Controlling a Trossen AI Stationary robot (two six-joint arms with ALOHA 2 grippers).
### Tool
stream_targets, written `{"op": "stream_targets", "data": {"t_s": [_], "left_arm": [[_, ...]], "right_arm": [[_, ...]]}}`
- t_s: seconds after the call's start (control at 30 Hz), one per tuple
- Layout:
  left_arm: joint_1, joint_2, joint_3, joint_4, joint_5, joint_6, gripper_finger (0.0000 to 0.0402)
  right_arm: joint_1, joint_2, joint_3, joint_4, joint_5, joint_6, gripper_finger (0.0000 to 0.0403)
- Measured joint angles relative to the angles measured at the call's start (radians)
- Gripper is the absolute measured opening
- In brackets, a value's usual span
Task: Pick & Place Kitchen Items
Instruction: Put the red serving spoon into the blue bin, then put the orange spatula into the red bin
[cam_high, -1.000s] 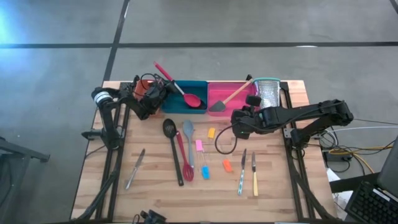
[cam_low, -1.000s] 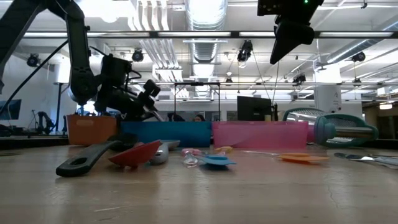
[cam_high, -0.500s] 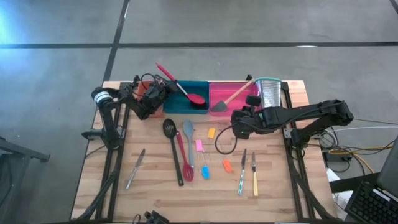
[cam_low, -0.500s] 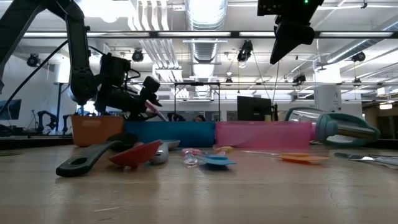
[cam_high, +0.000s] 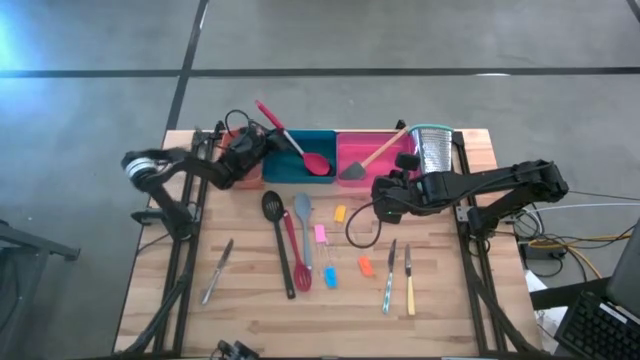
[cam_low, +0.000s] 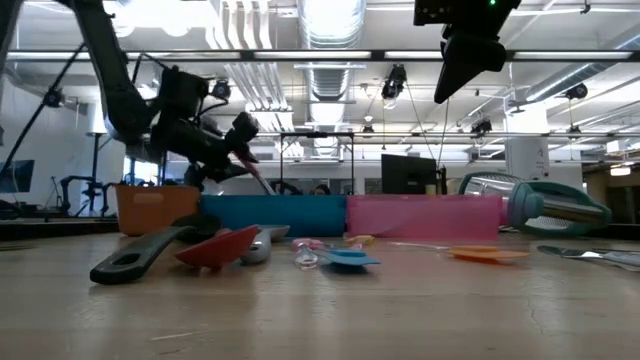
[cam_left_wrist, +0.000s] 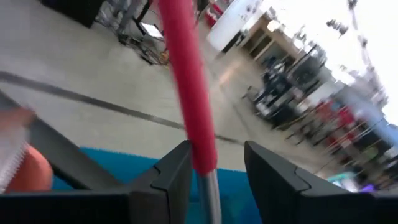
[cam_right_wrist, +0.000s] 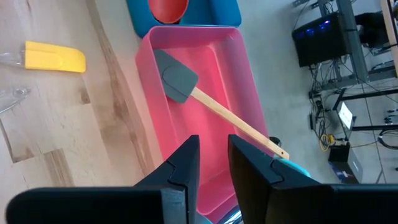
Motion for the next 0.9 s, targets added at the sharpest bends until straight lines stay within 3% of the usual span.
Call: {"op": "stream_targets", "data": {"t_s": [0.17, 0.3, 0.43, 0.57, 0.7, 0.9], "left_arm": [[0.0, -0.16, 0.028, -0.32, -0.01, 0.238, 0.0149], [0.0, -0.263, 0.084, -0.629, -0.045, 0.518, 0.0148], [-0.006, -0.339, 0.161, -0.917, -0.155, 0.835, 0.0149], [-0.046, -0.423, 0.239, -1.126, -0.292, 1.035, 0.0149], [-0.115, -0.535, 0.298, -1.274, -0.332, 1.109, 0.0149], [-0.278, -0.732, 0.35, -1.399, -0.329, 1.09, 0.0149]], "right_arm": [[0.0, 0.0, 0.0, 0.0, 0.0, 0.0, 0.0072], [0.0, 0.0, 0.0, 0.001, 0.0, 0.0, 0.0066], [0.0, 0.0, 0.0, 0.002, 0.0, -0.004, 0.0063], [0.0, 0.0, 0.0, 0.003, 0.0, -0.004, 0.0066], [0.0, 0.0, 0.0, 0.01, 0.0, -0.005, 0.0071], [0.0, 0.0, 0.0, 0.018, 0.0, -0.008, 0.008]]}}
